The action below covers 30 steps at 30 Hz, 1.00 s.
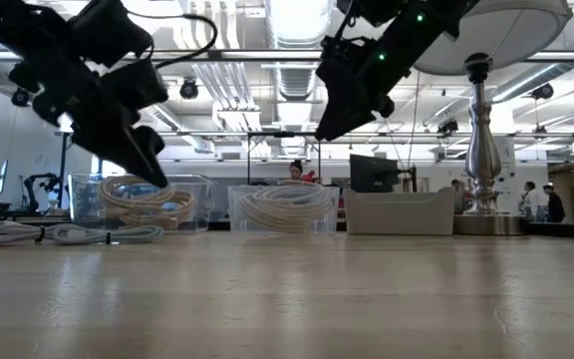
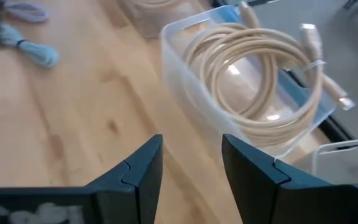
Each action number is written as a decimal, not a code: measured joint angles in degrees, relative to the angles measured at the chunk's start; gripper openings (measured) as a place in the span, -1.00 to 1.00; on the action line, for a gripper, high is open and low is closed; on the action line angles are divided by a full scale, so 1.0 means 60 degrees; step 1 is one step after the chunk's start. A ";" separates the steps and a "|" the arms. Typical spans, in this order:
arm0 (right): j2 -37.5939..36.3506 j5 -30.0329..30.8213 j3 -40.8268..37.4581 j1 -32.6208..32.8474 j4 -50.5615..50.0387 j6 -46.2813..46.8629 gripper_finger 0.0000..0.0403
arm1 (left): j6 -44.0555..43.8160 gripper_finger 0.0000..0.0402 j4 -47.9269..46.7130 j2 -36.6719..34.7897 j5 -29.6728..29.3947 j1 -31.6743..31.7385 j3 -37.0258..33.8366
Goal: Pick & Place USB Port
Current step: Put the blue USB cable into the gray bin
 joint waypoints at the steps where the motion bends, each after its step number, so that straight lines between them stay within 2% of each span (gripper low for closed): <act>1: 0.0000 0.0000 -0.0027 0.0082 -0.0006 0.0041 -0.20 | -0.0074 0.03 0.0004 -0.0001 -0.0216 0.0000 -0.0098; 6: 0.0004 0.0009 -0.0171 0.0295 -0.0005 0.0547 -0.17 | -0.0539 0.03 0.0182 -0.0002 -0.1184 0.0000 -0.0611; 16: 0.0064 0.0015 -0.0334 0.0309 0.0009 0.1016 -0.18 | -0.1260 0.03 0.0657 -0.0002 -0.1961 0.0001 -0.1390; 23: 0.0062 0.0029 -0.0334 0.0309 0.0023 0.1021 -0.21 | -0.1310 0.01 0.0714 -0.0002 -0.2030 0.0000 -0.1644; 30: 0.0073 0.0030 -0.0334 0.0309 0.0023 0.1021 -0.18 | -0.1309 -0.16 0.0719 -0.0002 -0.2134 0.0000 -0.1707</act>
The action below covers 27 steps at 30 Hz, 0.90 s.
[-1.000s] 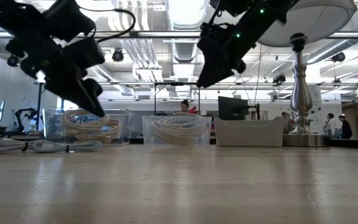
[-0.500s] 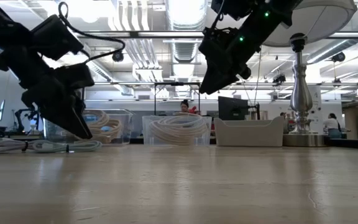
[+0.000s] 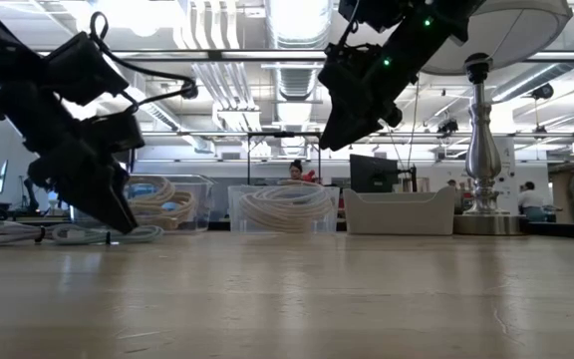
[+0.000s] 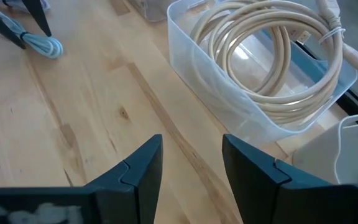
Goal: Pick & Place USB Port
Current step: Put the blue USB cable into the gray bin
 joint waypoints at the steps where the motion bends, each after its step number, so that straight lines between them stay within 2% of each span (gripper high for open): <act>1: 0.0000 0.0000 0.0000 0.0000 0.0000 0.0000 -0.19 | 0.0000 -0.20 -0.0002 0.0001 0.0000 0.0000 -0.0015; 14: 0.0000 -0.0001 0.0000 0.0000 0.0000 0.0000 -0.26 | -0.0237 -0.68 0.0136 0.0003 0.0004 0.0000 -0.0046; 21: 0.0000 -0.0038 0.0004 0.0000 0.0058 0.0040 -0.24 | -0.0069 -0.95 0.1555 0.0000 0.0132 0.0000 -0.0046; 27: 0.0000 -0.1318 -0.0037 0.0000 0.1041 0.0038 -0.29 | 0.0369 -0.95 0.2932 0.0000 0.0547 0.0000 0.0056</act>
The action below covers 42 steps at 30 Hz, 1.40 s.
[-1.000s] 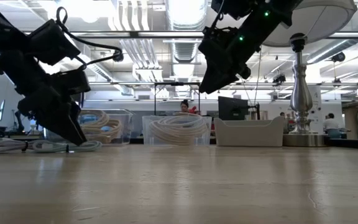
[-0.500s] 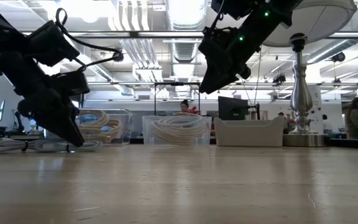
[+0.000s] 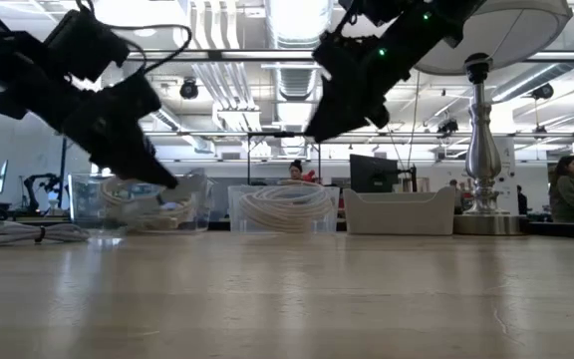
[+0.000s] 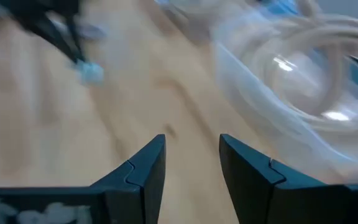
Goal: Pick & Place USB Port
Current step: Put the blue USB cable into the gray bin
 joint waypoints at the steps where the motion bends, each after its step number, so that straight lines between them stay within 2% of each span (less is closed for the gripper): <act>1: 0.0000 -0.0283 -0.0044 0.0000 0.0340 -0.0009 -0.29 | 0.0051 -0.95 0.0210 0.0000 0.0086 0.0000 0.0024; 5: 0.0022 -0.1133 -0.0226 0.0006 0.1702 -0.0007 -0.31 | 0.0323 -0.98 0.0860 0.0000 0.0435 0.0003 0.0220; 17: 0.1259 -0.1951 -0.0269 0.0423 0.4842 -0.1053 -0.25 | 0.0957 -0.97 0.1034 0.0000 0.0810 0.0000 0.1172; 21: 0.1256 -0.1963 -0.0265 0.0441 0.5022 -0.1179 -0.26 | 0.0962 -0.97 0.1047 0.0000 0.0825 0.0000 0.1261; 27: 0.1218 -0.2544 -0.0265 0.0441 0.5250 -0.1101 -0.25 | 0.0997 -0.97 0.1055 0.0000 0.0823 0.0001 0.1308; 42: 0.1217 -0.2631 -0.0265 0.0441 0.5272 -0.1072 -0.26 | 0.1240 -0.97 0.1873 0.0000 0.0733 0.0001 0.1308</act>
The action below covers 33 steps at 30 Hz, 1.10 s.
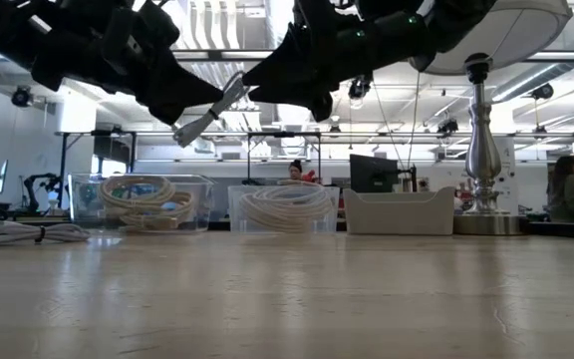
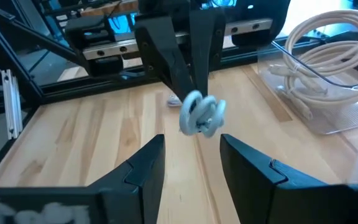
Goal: Pick & Place USB Port
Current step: Put the blue USB cable into the gray bin
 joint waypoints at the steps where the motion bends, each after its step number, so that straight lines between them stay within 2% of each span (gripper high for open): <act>1: 0.0000 0.0000 0.0000 0.0000 0.0007 -0.0002 -0.26 | 0.0038 -0.97 0.0096 0.0000 -0.0014 0.0002 0.0000; 9: 0.0000 0.0007 0.0000 -0.0004 0.0160 -0.0004 -0.25 | 0.0202 -0.97 0.0568 0.0000 -0.0019 0.0001 0.0004; 20: 0.0000 0.0029 0.0004 -0.0015 0.0400 -0.0033 -0.33 | 0.0198 -0.97 0.0548 0.0000 0.0096 0.0001 0.0004; 33: 0.0000 0.0040 0.0004 -0.0025 0.0961 -0.0044 -0.15 | 0.0194 -0.97 0.0849 0.0004 0.0312 0.0002 0.0004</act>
